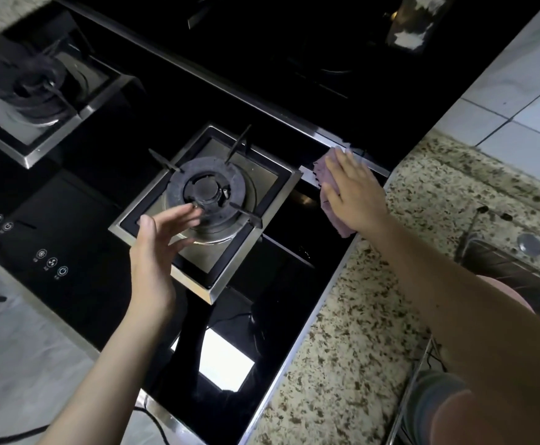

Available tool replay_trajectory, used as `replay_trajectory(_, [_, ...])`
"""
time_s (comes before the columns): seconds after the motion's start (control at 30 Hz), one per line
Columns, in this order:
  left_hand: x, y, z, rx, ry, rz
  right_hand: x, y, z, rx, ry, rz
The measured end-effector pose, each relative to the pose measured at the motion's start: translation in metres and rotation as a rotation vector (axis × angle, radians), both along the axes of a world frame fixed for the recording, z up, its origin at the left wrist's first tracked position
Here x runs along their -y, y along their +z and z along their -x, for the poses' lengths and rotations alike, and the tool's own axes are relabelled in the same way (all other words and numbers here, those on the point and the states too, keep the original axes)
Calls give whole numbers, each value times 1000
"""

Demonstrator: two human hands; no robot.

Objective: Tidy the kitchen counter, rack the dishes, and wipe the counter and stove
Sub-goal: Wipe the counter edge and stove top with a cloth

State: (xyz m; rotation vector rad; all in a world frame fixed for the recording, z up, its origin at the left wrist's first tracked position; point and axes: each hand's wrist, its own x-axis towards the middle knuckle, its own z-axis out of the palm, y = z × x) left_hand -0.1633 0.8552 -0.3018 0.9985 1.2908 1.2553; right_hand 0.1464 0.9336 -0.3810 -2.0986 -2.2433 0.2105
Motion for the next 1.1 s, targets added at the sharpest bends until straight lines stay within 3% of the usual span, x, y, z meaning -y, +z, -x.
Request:
replay_trajectory(0.4, [-5, -9, -5, 2, -42, -9, 18, 2, 1, -100, 116, -31])
replay_trajectory(1.1, [27, -6, 31, 110, -132, 11, 158, 19, 125, -500, 156, -29])
